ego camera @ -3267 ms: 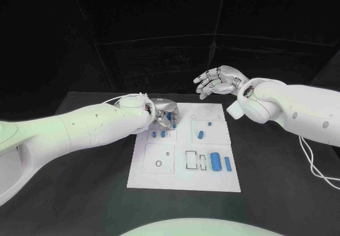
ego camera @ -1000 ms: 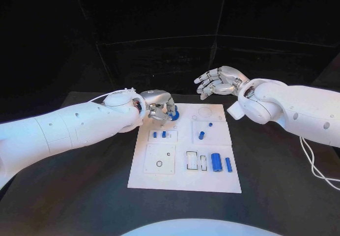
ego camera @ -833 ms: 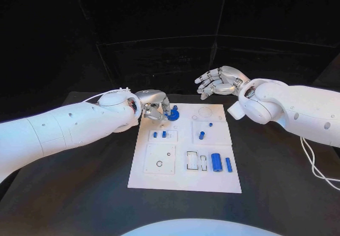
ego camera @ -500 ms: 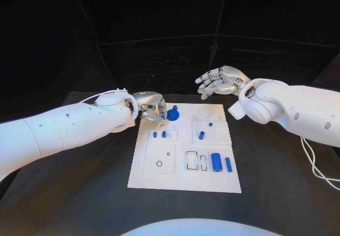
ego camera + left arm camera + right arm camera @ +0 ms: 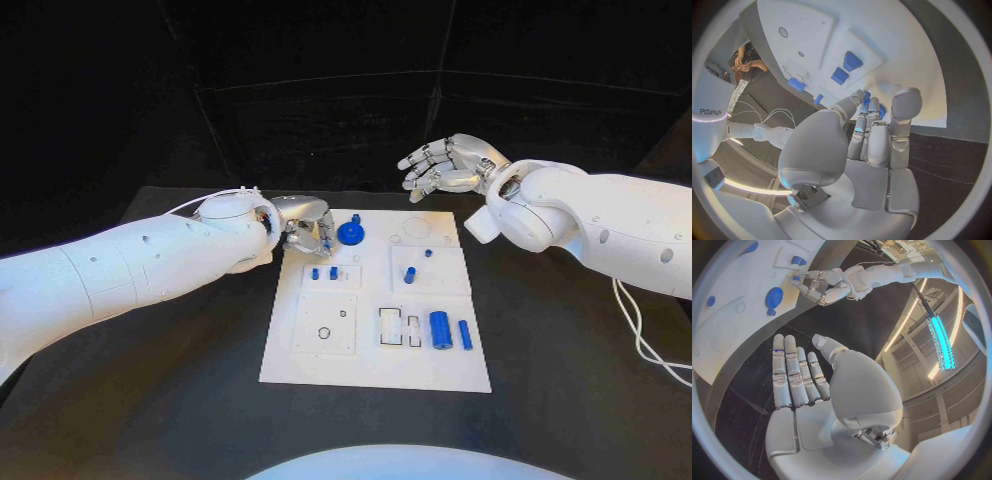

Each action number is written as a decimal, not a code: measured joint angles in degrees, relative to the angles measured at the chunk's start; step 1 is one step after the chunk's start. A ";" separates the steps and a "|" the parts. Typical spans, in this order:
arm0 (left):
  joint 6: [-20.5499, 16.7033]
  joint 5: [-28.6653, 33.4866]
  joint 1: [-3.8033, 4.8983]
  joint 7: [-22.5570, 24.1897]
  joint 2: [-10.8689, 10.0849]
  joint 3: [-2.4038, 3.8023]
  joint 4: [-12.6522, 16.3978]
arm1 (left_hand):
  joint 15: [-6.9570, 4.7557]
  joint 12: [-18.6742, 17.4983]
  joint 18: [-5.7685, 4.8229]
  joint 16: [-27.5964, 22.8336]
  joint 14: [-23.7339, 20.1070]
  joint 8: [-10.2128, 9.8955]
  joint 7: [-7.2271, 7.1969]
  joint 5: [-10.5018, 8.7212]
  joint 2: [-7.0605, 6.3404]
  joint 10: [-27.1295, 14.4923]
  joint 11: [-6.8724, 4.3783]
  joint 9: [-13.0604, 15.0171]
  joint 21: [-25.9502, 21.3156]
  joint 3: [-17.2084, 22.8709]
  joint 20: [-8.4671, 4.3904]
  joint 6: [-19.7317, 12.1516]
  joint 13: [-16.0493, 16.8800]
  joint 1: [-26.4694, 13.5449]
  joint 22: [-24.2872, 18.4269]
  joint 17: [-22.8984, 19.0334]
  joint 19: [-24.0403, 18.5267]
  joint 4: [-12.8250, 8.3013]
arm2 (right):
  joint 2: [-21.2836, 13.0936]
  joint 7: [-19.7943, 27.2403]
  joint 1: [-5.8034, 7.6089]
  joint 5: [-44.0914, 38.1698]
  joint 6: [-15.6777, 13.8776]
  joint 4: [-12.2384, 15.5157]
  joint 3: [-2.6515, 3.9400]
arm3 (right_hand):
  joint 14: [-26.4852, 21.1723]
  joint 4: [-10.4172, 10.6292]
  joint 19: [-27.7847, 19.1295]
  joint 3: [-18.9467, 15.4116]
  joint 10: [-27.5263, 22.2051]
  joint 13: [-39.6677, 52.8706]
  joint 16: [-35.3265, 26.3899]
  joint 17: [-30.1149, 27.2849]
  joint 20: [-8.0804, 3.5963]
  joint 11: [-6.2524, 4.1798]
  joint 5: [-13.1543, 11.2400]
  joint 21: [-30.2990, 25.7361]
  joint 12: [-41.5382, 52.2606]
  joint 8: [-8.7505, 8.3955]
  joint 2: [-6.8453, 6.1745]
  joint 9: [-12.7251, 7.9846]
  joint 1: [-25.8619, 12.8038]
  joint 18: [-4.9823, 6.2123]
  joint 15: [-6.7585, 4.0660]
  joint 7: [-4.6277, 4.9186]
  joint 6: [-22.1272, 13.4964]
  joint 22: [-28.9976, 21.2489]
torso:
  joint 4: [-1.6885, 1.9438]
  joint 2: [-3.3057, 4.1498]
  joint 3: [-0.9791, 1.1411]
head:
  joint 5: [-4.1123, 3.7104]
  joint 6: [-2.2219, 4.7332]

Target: Assemble the parts on the task board

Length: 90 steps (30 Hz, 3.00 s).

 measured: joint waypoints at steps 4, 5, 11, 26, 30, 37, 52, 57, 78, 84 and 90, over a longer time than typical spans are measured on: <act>0.76 0.01 -0.05 -0.08 0.16 0.00 -0.30 | 0.00 0.00 0.00 0.00 0.00 0.00 0.00 0.00 0.00 0.00 0.00 0.00 0.00 0.00 0.00 0.00 0.00 0.00 0.00 -0.09 0.00 0.00 | 0.00 0.02 0.00 0.00 0.00 0.00 0.00 | 0.00 0.00 0.00 0.00 0.00 0.00 0.00 0.00 0.00 0.00 0.00 0.00 0.00 0.00 0.00 0.00 0.00 0.00 0.00 0.00 0.00 0.00 | -0.02 0.00 0.00 | 0.02 -0.06; 0.91 0.01 -0.05 -0.10 0.21 0.00 -0.35 | 0.00 0.00 0.00 0.00 0.00 0.00 0.00 0.00 0.00 0.00 0.00 0.00 0.00 0.00 0.00 0.00 0.00 0.00 0.00 -0.09 0.00 0.00 | 0.00 0.02 0.00 0.00 0.00 0.00 0.00 | 0.00 0.00 0.00 0.00 0.00 0.00 0.00 0.00 0.00 0.00 0.00 0.00 0.00 0.00 0.00 0.00 0.00 0.00 0.00 0.00 0.00 0.00 | -0.02 0.00 0.00 | 0.02 -0.06; 1.49 0.03 -0.06 -0.18 0.66 0.01 -0.66 | 0.00 0.00 0.00 0.00 0.00 -0.02 0.00 0.00 0.00 0.00 0.00 -0.01 0.00 0.00 0.00 -0.01 0.00 0.00 0.00 -0.09 0.00 0.00 | 0.00 0.04 0.00 0.00 0.00 0.02 0.00 | 0.00 0.00 0.00 0.00 0.00 0.00 0.00 0.00 0.00 0.00 0.00 0.00 0.00 0.00 0.00 0.00 0.00 0.00 0.00 0.00 0.00 0.00 | -0.03 0.02 0.01 | 0.03 -0.01; 1.65 0.05 -0.05 -0.23 1.43 0.05 -1.28 | 0.00 -0.28 0.00 0.00 0.00 -0.02 -0.01 0.00 0.00 0.00 0.01 -0.03 0.00 0.00 0.00 -0.02 0.01 0.00 -0.01 -0.14 0.00 0.00 | 0.03 0.07 0.00 0.00 0.00 0.03 0.00 | 0.00 0.00 0.00 0.00 0.00 -0.45 0.00 -0.23 0.00 0.00 0.24 -0.22 0.00 0.33 0.00 0.00 0.00 0.00 0.00 0.00 0.00 -0.10 | -0.03 0.01 0.01 | -0.03 0.00; 1.70 0.05 -0.07 -0.24 1.62 0.03 -1.30 | 0.00 -0.28 0.00 0.00 0.00 -0.02 -0.02 0.00 0.00 0.00 0.01 -0.05 0.00 0.00 0.00 -0.02 0.01 0.00 -0.01 -0.14 0.00 0.00 | 0.04 0.07 0.00 0.00 0.00 0.03 0.00 | 0.00 0.00 0.00 0.00 0.00 -0.44 0.00 -0.23 0.00 0.00 0.24 -0.22 0.00 0.33 0.00 0.00 0.00 0.00 0.00 0.00 0.00 -0.10 | -0.02 0.01 0.00 | -0.04 -0.03; 1.90 0.06 -0.15 -0.38 1.73 0.01 -1.30 | 0.00 -0.28 0.01 0.00 0.00 -0.02 -0.02 0.00 -0.01 0.00 0.02 -0.05 0.00 0.00 0.00 -0.02 0.00 0.00 -0.02 -0.14 0.00 0.00 | 0.05 0.08 0.00 0.00 0.01 0.03 0.00 | 0.00 0.00 0.00 0.00 0.00 -0.44 0.00 -0.23 0.00 0.00 0.24 -0.21 0.00 0.33 0.00 0.00 0.00 0.00 0.00 0.00 0.00 -0.10 | -0.02 0.01 -0.01 | -0.08 -0.13; 2.94 0.13 -0.10 -1.08 1.73 0.04 -1.31 | 0.00 -1.04 0.00 0.00 0.00 -0.77 0.00 0.00 -0.27 -0.01 0.03 -0.14 0.00 -0.33 0.00 -0.04 0.01 -0.27 0.00 -0.42 0.00 -0.34 | 0.04 0.08 0.00 -0.01 0.01 0.02 0.00 | 0.00 0.00 0.00 0.00 0.00 -0.43 0.00 -0.22 0.00 0.00 0.23 -0.21 0.00 0.33 0.00 0.00 0.00 0.00 0.00 0.00 0.00 -0.09 | 0.04 -0.01 0.00 | -0.12 -0.20; 2.99 0.09 -0.15 -1.20 1.72 0.00 -1.31 | 0.57 -3.34 0.00 0.00 0.13 -2.69 1.26 0.01 -1.50 -2.65 1.39 -0.49 0.00 -0.79 0.26 -2.16 -0.19 -1.50 0.00 -1.17 -0.26 -0.59 | 0.03 0.08 0.00 -0.01 0.01 0.02 0.00 | 0.00 0.00 0.00 0.00 0.00 -0.43 0.00 -0.22 0.00 0.00 0.23 -0.21 0.00 0.33 0.00 0.00 0.00 0.00 0.00 0.00 0.00 -0.09 | 0.03 -0.01 -0.01 | -0.08 -0.18; 1.52 0.06 -0.16 -1.12 1.05 -0.01 -1.12 | 1.15 -4.97 0.01 -0.39 0.10 -3.80 1.92 0.01 -2.46 -5.65 2.36 -0.48 -0.24 -1.91 0.67 -3.63 -0.17 -1.93 -0.47 -2.34 -0.68 -0.65 | -0.02 0.08 0.00 -0.14 0.00 -0.36 0.00 | 0.00 -0.16 0.03 0.16 0.00 -0.73 0.00 -0.37 0.00 0.00 0.22 -0.21 0.24 0.36 0.00 0.00 0.00 0.00 0.00 0.00 0.00 -0.12 | 0.03 -0.04 0.01 | -0.05 -0.15; 1.33 0.34 -0.16 -1.11 -1.73 0.01 0.45 | 1.14 -4.97 0.00 -0.39 0.10 -4.01 1.92 0.01 -2.73 -5.86 2.56 -0.48 -0.64 -2.07 0.67 -3.62 -0.17 -1.65 -0.58 -2.51 -0.68 -0.80 | -0.58 0.29 0.00 -2.86 -0.07 -1.59 0.00 | 5.97 -2.06 5.06 1.27 6.92 -3.14 1.28 -0.58 -2.12 -2.73 -0.06 3.19 0.63 2.50 1.27 0.27 1.30 -0.01 -3.22 0.71 7.62 1.78 | 0.04 -0.06 -0.03 | -0.38 0.00; 0.97 2.49 0.40 -1.09 -5.55 0.05 2.42 | 1.14 -4.97 0.00 -0.39 0.10 -4.02 2.12 0.01 -2.73 -5.86 2.56 -0.47 -0.64 -2.23 0.67 -3.83 -0.17 -1.65 -0.61 -2.53 -0.68 -0.96 | -1.54 0.54 0.00 -9.79 -0.02 -2.31 0.00 | 15.47 -2.76 9.42 1.97 13.82 -7.70 -0.25 -1.84 -5.00 -4.71 -0.49 9.15 -5.71 -0.70 0.79 -1.43 1.28 0.00 -5.51 0.63 13.91 5.23 | 0.10 -0.12 0.01 | -0.40 0.24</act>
